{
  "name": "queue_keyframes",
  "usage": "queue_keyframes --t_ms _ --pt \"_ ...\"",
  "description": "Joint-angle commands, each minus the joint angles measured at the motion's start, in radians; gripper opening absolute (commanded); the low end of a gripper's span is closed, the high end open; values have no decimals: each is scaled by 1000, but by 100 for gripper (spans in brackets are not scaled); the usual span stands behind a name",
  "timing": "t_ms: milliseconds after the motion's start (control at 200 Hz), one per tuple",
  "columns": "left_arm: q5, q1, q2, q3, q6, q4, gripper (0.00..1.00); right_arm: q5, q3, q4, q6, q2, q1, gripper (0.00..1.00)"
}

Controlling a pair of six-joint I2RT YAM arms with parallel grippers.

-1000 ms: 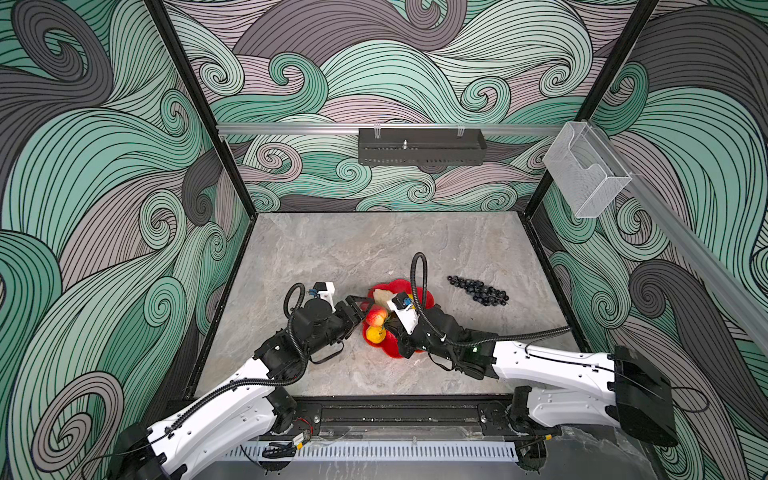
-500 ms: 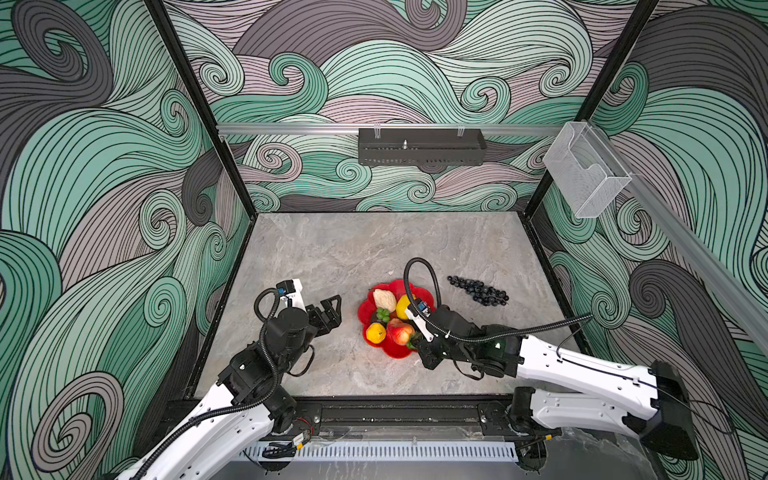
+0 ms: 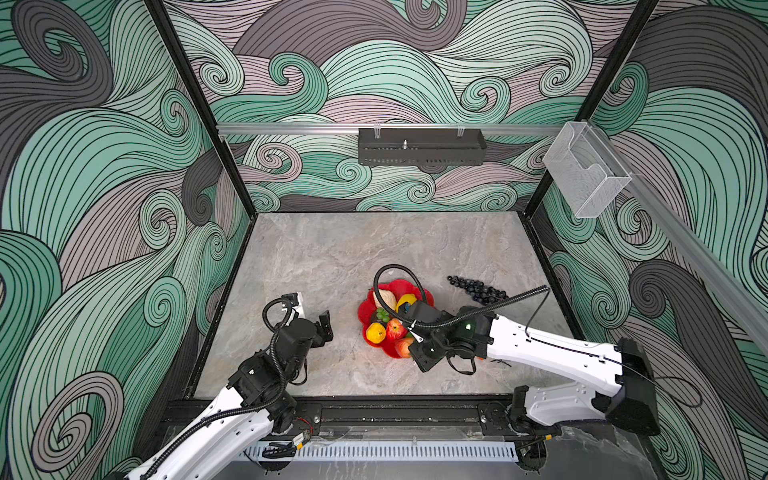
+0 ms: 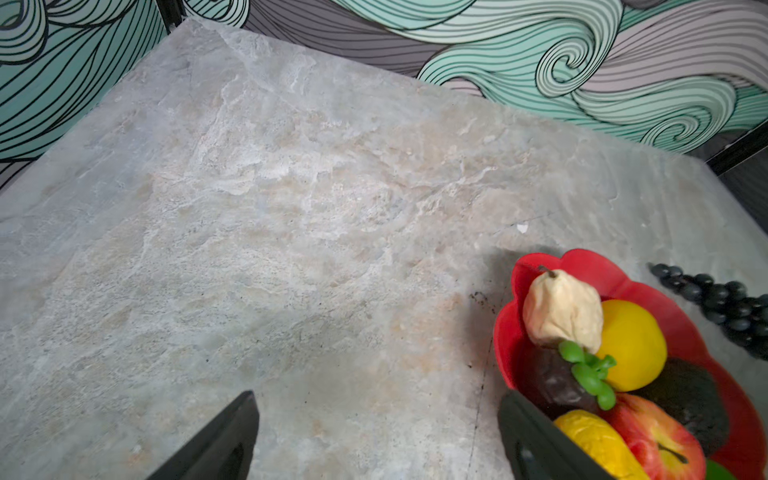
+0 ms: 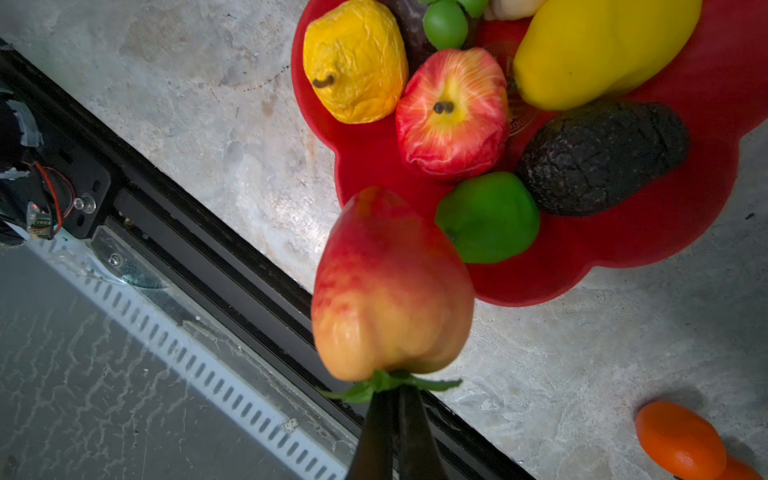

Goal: Place and organize the fake fruits in the fruit bowl
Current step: 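Lower the strawberry into the bowl beside the lime with the right gripper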

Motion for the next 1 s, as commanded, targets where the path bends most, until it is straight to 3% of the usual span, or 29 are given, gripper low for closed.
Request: queue_keyframes --t_ms 0,585,996 --pt "-34 7 -25 1 43 11 92 -18 45 -86 24 37 4 0" --pt "-19 7 -214 -54 62 -17 92 -33 223 -192 11 278 -2 0" --pt "-19 7 -214 -52 63 -20 92 -6 275 -189 0 372 -22 4"
